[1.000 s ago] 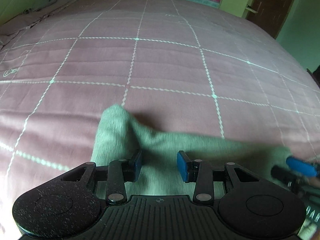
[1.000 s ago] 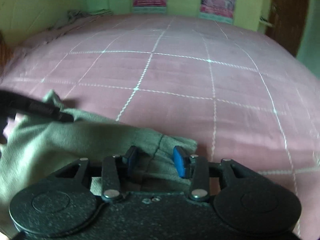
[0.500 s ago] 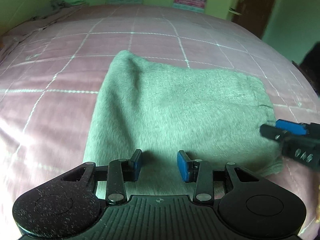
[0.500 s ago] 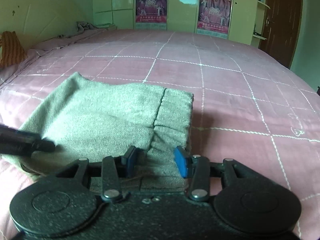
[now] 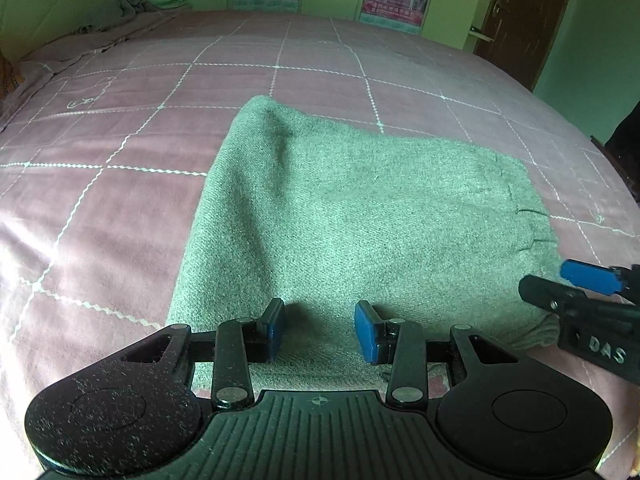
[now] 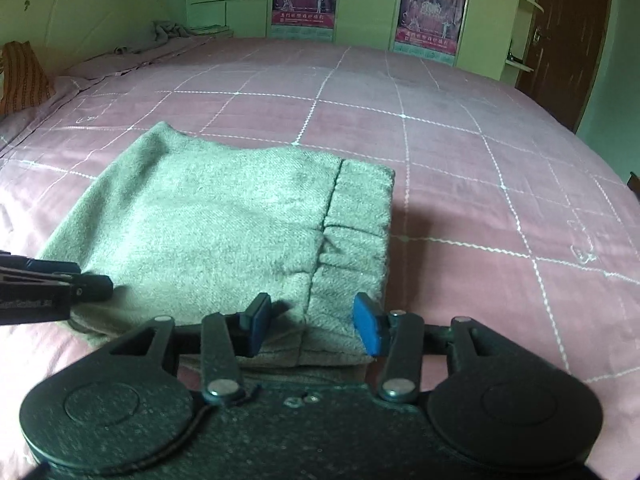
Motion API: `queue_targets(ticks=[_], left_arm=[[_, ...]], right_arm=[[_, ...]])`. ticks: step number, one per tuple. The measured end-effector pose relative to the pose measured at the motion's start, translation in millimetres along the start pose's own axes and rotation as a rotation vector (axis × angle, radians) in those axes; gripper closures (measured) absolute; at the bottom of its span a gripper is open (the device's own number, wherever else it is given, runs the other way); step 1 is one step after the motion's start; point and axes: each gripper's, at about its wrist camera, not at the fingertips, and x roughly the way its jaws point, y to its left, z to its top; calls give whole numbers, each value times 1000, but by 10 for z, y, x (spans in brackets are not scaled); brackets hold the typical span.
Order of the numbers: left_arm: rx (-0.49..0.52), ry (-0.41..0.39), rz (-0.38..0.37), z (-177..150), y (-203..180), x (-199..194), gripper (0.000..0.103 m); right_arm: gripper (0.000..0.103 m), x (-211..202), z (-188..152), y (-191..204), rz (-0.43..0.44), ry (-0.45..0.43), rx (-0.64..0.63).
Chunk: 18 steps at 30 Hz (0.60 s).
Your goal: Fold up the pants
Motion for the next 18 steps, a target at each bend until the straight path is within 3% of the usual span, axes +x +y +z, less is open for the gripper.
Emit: queue_targets(ticks=[5,9,15,18], left_arm=[[11,-14,8,-34,-45,-10,64],[-9,-15,-8,-32,4,-34,64],[-6,-21,-17,0,43,-168,63],[-21,-21,-21,16,114,-233,63]], right_arm=[[48,15,-90,82,-13,27,-48],[41,33,3,36,3,61,-17],[40,-129,-16,-12,36,20,4],[33,-229,-56,-66,55,8,23]])
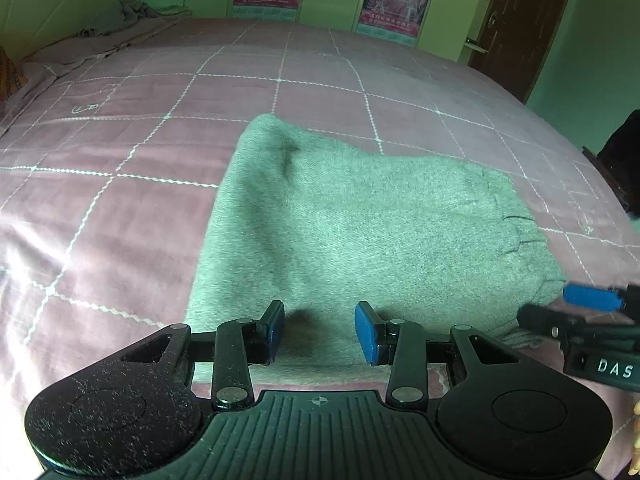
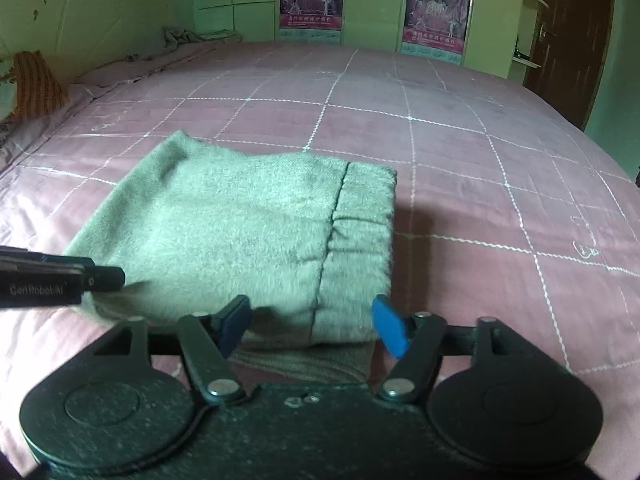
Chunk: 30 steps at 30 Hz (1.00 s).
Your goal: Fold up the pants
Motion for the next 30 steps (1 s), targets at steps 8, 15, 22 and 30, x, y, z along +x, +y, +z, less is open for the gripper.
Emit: queue_targets(ticks=[8,15,22,30], left_arm=[[-71,-7,21,97,311,-107,63],[-154,59,3,161,586,114,58],[-246,129,-66,189,828,450,35],[-291,143,-190,197,890,598,57]], right_arm=[[32,-18,-99,-399,76,52,207],[25,120,-106,-723,163,79,401],[24,491,-186,-957,363,158,579],[39,651,-223,-1014,462,153,649]])
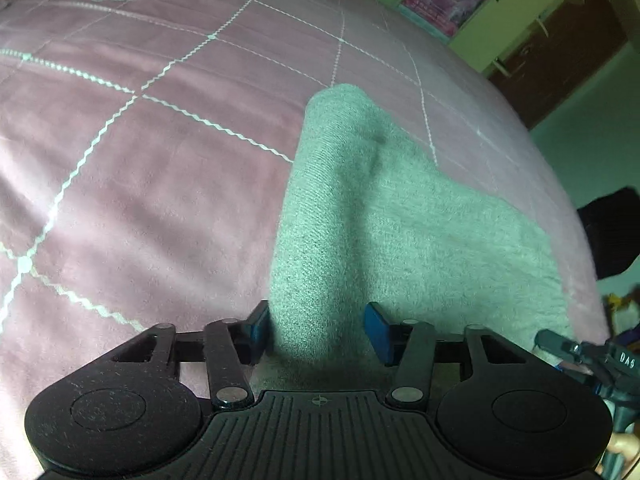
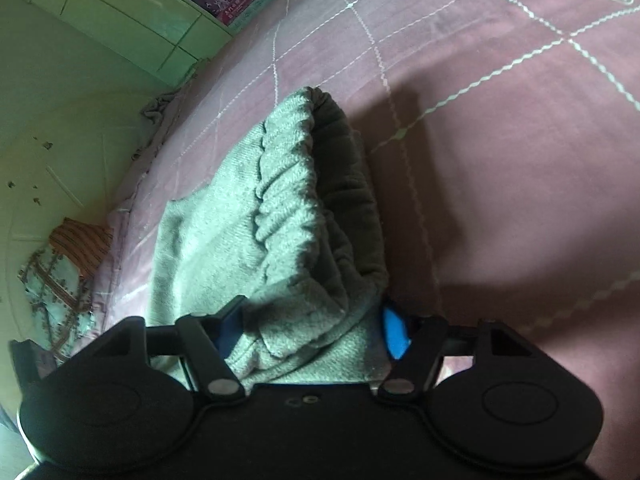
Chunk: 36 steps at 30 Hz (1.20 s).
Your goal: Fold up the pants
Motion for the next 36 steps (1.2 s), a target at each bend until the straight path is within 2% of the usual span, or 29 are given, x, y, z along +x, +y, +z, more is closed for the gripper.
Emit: queue_targets(ticks=[3,7,13,15,17,22,27,31,36], left_arm=[[-28,3,-40,-2,69,12,58],[5,12,-40,47,3,118,57],[-4,-4,-21,78,-131,234,57],[-10,-11,-9,66,-171,188,65],[-26,-33,-13,77,-184,96,78],[-41,-112,-60,181,-300,-163,79],[-4,-202,-92,534,-586,-352,79],[27,-273,-98,903,-757,-411,79],[63,-301,-55,1273,-863,-229,79]], right_arm=[[41,-30,17,-40,57,8,12],[32,101,75,-134,84,9,51],[39,243,99,-12,47,-21,-16],[43,232,82,-14,39,-27,-17],[46,194,62,27,35,-36,12],[47,20,100,280,124,-83,-4],[47,-119,302,606,205,-121,-64],[47,-162,556,786,231,-160,-107],[48,-137,893,830,255,-216,-112]])
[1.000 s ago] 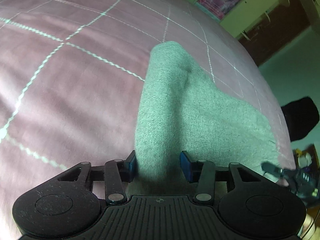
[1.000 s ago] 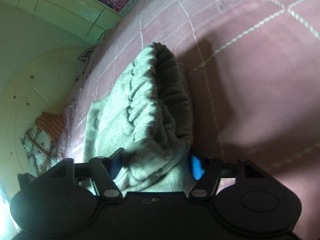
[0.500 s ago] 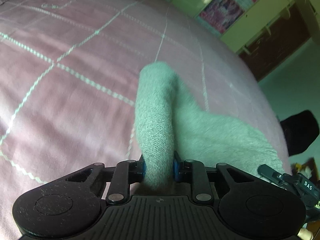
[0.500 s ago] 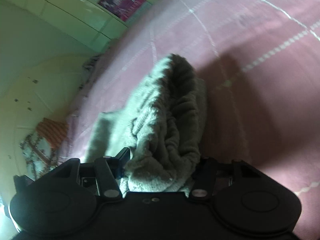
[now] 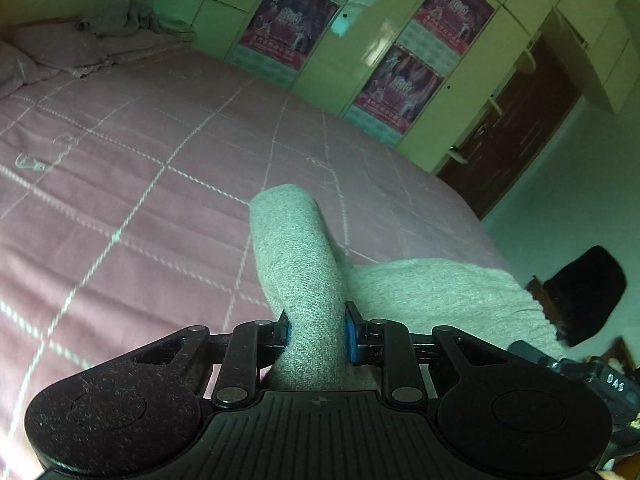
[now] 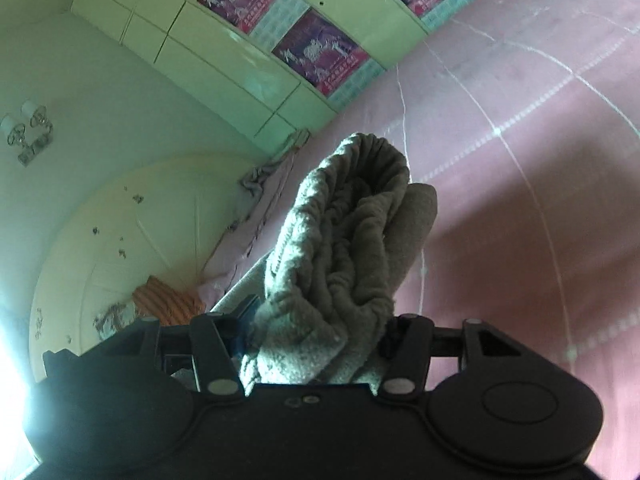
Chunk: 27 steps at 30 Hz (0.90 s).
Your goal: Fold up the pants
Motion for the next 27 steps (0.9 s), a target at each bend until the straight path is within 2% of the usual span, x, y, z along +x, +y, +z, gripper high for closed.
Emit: queue_targets(ticks=[5,10,13,17,22,27], left_arm=[[34,53,78,-10,52,430,79],[110,121,170,-289,71,695,78],[109,191,216,-448,166,784,68],[99,195,222,-474,187,764,65],[162,196,272,-445,65,713,62],[269,170,344,-463,-104,596,59]], right_arm=[[48,268,130,-216,-48,6,11],[47,424,24,-522,-136,56,23],[47,449,-128,-725,-190,71,52],[45,402,-382,-844,-244,106,31],[40,349,-445,-772,-272,92,33],[37,206,-440,-669,-320,62,15]])
